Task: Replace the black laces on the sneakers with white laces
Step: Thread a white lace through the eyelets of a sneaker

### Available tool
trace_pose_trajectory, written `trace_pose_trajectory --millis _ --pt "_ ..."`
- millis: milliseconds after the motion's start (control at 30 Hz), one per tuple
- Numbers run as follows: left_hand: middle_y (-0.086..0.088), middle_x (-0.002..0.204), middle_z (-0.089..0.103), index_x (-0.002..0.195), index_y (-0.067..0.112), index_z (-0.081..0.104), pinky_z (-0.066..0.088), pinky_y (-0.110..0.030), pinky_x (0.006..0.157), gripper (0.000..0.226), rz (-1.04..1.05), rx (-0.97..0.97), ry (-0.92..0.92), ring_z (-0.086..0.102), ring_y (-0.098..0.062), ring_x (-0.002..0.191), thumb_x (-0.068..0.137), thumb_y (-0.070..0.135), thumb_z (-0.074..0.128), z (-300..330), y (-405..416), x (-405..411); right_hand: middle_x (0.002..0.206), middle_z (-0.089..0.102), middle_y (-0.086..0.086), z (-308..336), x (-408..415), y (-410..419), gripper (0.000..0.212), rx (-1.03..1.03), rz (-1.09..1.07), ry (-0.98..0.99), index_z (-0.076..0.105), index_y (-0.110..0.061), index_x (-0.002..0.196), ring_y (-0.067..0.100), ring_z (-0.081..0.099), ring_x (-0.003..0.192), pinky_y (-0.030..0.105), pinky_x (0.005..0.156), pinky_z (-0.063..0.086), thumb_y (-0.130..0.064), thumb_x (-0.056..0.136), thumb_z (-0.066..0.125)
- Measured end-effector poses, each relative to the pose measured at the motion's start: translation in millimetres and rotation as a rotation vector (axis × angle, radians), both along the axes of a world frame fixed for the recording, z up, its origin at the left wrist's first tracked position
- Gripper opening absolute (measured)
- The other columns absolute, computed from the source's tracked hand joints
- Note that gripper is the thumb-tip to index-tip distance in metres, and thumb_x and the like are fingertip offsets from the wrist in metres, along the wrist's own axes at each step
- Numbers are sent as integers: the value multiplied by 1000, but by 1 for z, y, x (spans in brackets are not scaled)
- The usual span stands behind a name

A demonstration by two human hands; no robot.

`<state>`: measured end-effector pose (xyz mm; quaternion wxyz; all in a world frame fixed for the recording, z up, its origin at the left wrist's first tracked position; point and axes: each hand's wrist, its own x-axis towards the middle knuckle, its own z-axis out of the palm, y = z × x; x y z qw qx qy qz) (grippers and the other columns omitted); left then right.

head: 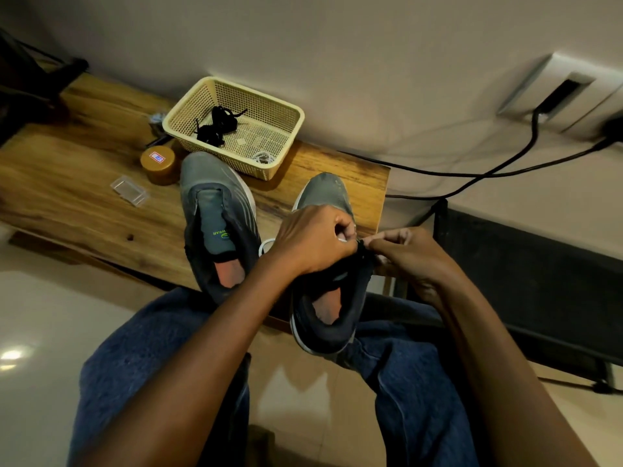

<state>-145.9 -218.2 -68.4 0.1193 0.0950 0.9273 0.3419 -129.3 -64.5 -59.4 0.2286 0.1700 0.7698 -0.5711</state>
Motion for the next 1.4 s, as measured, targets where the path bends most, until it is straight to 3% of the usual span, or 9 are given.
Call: trace_pose_trajectory --millis 133,300,467,567,733,900,1033,1233,1400 --pt "12 70 57 69 34 65 33 -24 58 9 -21 -61 -16 55 -14 72 78 33 69 -2 0 0 90 64 19 3 2 0 15 11 -11 -1 68 4 95 22 57 81 25 70 53 -5 92 56" --pt "11 73 58 73 35 66 33 -24 62 9 -6 -84 29 56 -14 77 82 37 67 -5 1 2 84 65 13 7 2 -2 15 -24 -30 -4 67 3 93 13 59 71 17 62 53 -3 93 54" --pt "11 92 66 78 37 64 31 -36 92 9 -12 -143 96 51 -15 107 85 44 64 -8 1 0 76 63 12 9 2 -3 13 -93 -99 -17 65 4 86 11 58 63 13 52 51 3 92 54" --pt "16 82 61 77 37 64 29 -36 93 12 -16 -155 90 50 -13 106 84 46 64 -10 0 -2 72 59 9 9 0 -8 19 -38 -100 -21 61 -3 80 9 57 58 12 48 50 1 95 50" --pt "10 93 66 81 37 64 32 -36 92 11 -15 -146 82 52 -16 107 80 47 69 -7 -5 -3 68 60 12 10 -3 -7 14 -186 -275 -78 42 -7 100 13 62 43 22 42 51 -3 103 29" --pt "10 91 63 80 37 61 32 -36 91 12 -20 -135 76 52 -16 106 79 45 70 -7 -5 -3 78 63 10 6 -1 -6 11 -47 -94 -54 60 -1 101 11 62 59 17 49 51 -5 95 52" --pt "16 87 57 84 35 64 32 -35 91 16 -35 -94 74 53 -13 100 75 43 75 -6 -7 -3 71 61 9 7 -1 -8 11 -42 -228 30 61 2 88 5 61 49 13 46 50 -1 94 53" --pt "0 128 41 113 30 43 39 -46 100 70 -34 -159 -83 33 -22 125 60 54 81 -8 -25 -8 73 61 8 7 -1 -7 12 -109 -331 86 58 -1 105 9 57 57 15 47 48 -7 96 53" --pt "-1 123 47 119 24 38 42 -42 97 89 29 -182 -190 44 -23 117 52 66 79 -8 -37 -8 82 66 12 12 -2 -6 6 -180 -512 265 59 -3 94 8 54 57 17 52 46 -5 95 54"
